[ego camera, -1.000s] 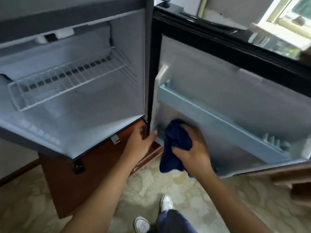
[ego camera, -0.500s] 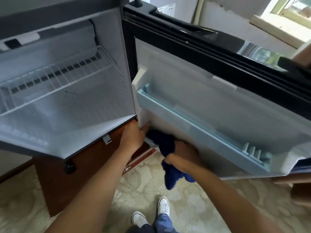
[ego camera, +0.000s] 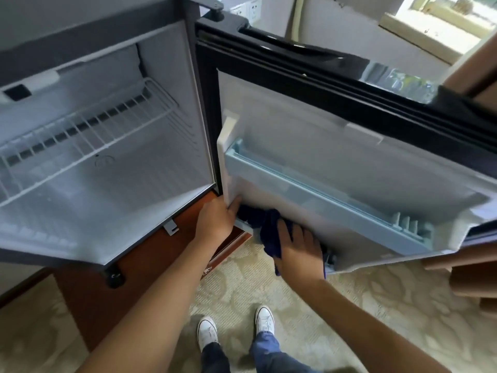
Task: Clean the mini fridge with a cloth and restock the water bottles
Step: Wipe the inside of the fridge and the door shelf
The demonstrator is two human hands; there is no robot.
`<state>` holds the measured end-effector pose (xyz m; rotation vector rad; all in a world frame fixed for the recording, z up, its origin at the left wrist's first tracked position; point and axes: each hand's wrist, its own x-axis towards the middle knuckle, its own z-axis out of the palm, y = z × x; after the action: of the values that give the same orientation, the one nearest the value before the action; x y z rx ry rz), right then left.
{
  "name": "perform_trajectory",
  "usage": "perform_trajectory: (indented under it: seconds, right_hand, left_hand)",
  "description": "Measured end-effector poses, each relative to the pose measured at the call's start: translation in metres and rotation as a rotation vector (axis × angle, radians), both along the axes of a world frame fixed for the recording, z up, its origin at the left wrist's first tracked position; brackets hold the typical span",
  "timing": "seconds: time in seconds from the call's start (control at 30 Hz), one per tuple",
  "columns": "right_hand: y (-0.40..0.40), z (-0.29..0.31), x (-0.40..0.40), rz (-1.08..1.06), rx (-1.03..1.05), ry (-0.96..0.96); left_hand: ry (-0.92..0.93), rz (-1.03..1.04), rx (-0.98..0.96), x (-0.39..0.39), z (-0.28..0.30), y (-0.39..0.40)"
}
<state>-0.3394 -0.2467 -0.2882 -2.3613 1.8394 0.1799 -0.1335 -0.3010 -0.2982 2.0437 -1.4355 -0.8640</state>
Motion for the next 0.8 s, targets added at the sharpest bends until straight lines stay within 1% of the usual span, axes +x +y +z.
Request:
perform_trajectory:
  seconds: [0.07,0.13,0.2,0.27,0.37,0.47,0.5,0.6,0.7,0.8]
  right_hand:
    - [-0.023,0.02,-0.001,0.007,0.104,-0.021]
    - [-0.032,0.035,0.006,-0.067,0.165,-0.124]
    - [-0.028,0.041,0.029,-0.077,0.078,-0.212]
    - [-0.024,0.037,0.059,-0.03,0.049,-0.274]
    - [-0.026,0.029,0.074,-0.007,0.034,-0.218]
    - [-0.015,0.03,0.046,-0.001,0.056,-0.178]
    - [-0.005,0.032,0.032,-0.033,0.047,-0.165]
    - [0.03,0.032,-0.008,-0.219,-0.031,-0.119]
    - [0.065,0.041,-0.024,-0.303,-0.082,-0.092]
    - [0.087,0.067,-0.026,-0.406,-0.154,-0.22]
  left_hand:
    - [0.028,-0.014,0.021,0.003,0.001,0.001]
    - [0.019,-0.037,0.047,0.006,-0.001,0.0]
    - [-0.05,-0.083,0.097,0.008,-0.001,-0.004]
    - [-0.103,-0.103,0.129,0.009,0.003,-0.004]
    - [-0.093,-0.124,0.127,0.016,0.0,-0.004]
    - [-0.018,-0.144,0.124,0.021,0.0,-0.004]
    - [0.009,-0.147,0.121,0.021,0.002,-0.004]
    - [0.079,-0.125,0.102,0.02,0.004,-0.001]
    - [0.125,-0.088,0.11,0.018,0.006,0.0]
    - [0.158,-0.046,0.141,0.009,0.011,0.002]
